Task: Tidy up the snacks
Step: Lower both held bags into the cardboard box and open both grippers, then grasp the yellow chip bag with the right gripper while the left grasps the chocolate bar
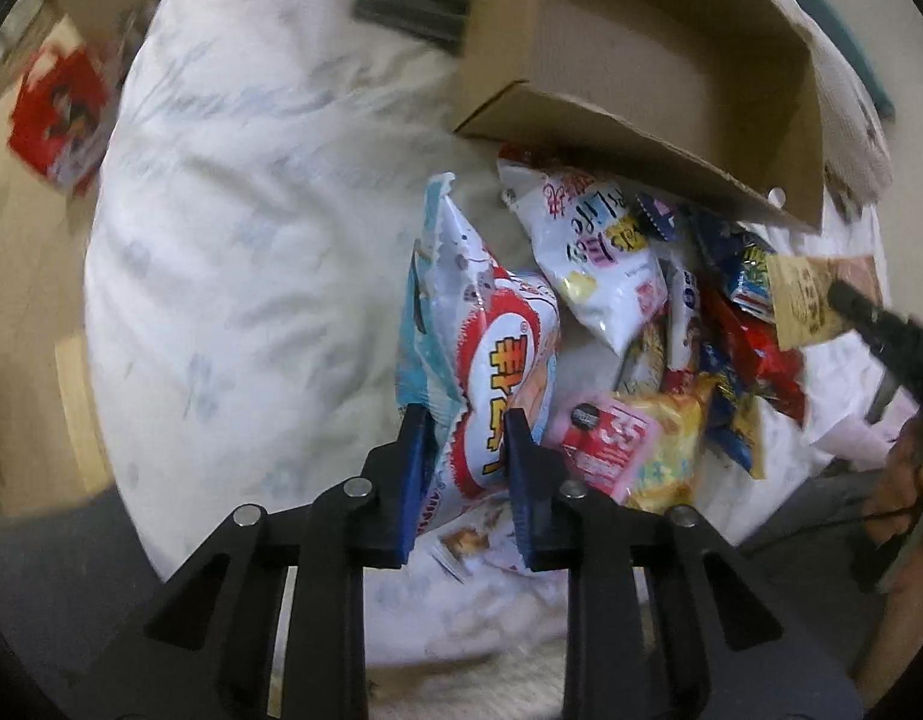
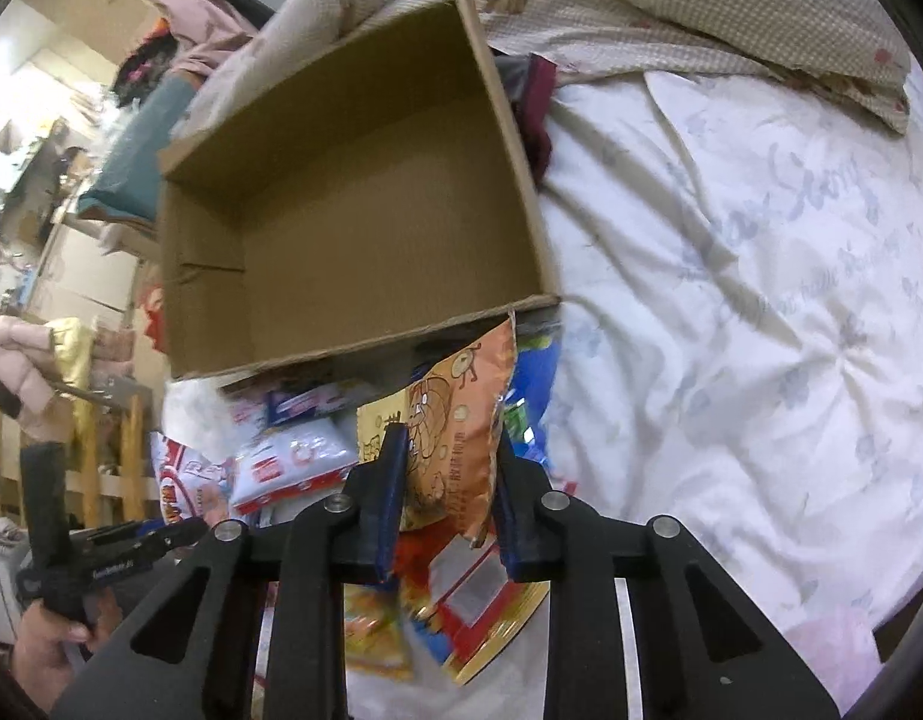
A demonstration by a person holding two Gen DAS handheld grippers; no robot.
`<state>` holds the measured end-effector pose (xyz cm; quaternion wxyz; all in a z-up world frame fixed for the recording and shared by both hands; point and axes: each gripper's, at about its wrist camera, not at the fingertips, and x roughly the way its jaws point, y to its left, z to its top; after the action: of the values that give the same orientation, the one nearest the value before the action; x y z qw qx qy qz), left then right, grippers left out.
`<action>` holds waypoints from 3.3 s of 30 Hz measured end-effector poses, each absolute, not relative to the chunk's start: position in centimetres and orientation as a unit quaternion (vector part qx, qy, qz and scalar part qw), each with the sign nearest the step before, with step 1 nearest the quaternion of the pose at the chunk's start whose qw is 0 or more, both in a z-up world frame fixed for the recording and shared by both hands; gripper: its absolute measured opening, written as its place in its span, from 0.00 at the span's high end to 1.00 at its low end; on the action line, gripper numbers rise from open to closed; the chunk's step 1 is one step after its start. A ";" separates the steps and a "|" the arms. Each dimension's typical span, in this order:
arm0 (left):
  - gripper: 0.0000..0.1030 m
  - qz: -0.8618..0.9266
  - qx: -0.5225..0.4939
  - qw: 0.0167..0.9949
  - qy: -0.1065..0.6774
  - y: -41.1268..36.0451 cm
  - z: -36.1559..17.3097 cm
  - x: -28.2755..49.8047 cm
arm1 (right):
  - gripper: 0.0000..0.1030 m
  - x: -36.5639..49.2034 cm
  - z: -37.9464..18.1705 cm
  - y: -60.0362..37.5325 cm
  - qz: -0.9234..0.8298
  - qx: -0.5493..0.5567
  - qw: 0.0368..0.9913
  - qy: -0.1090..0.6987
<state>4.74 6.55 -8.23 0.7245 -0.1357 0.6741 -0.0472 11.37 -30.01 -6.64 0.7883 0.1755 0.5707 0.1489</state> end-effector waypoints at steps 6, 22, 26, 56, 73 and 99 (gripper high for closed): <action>0.82 -0.033 -0.139 0.771 0.620 7.9 -2.6 4.9 | 0.75 10.7 -3.7 -28.2 0.187 0.188 0.807 0.527; 0.83 -0.071 -0.113 0.824 0.551 -0.2 0.8 15.2 | 0.80 17.3 -1.7 -27.1 0.181 0.209 0.835 0.477; 0.83 -0.082 -0.097 0.824 0.552 -2.0 -0.7 16.9 | 0.80 19.0 -2.8 -27.0 0.170 0.211 0.837 0.476; 0.52 -0.064 -0.043 0.850 0.521 -3.6 -3.6 19.4 | 0.78 21.2 -5.9 -24.9 0.177 0.186 0.835 0.487; 0.26 -0.042 -0.024 0.881 0.470 -3.0 -1.5 18.2 | 0.08 20.7 -4.4 -24.2 0.160 0.139 0.861 0.463; 0.26 -0.014 -0.023 0.897 0.440 0.4 1.3 10.8 | 0.08 13.4 -1.7 -23.9 0.180 0.132 0.861 0.458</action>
<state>10.81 0.40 1.33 0.8974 -0.0229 0.4405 -0.0137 13.40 -23.86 -1.68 0.8608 0.1315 0.4577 0.1797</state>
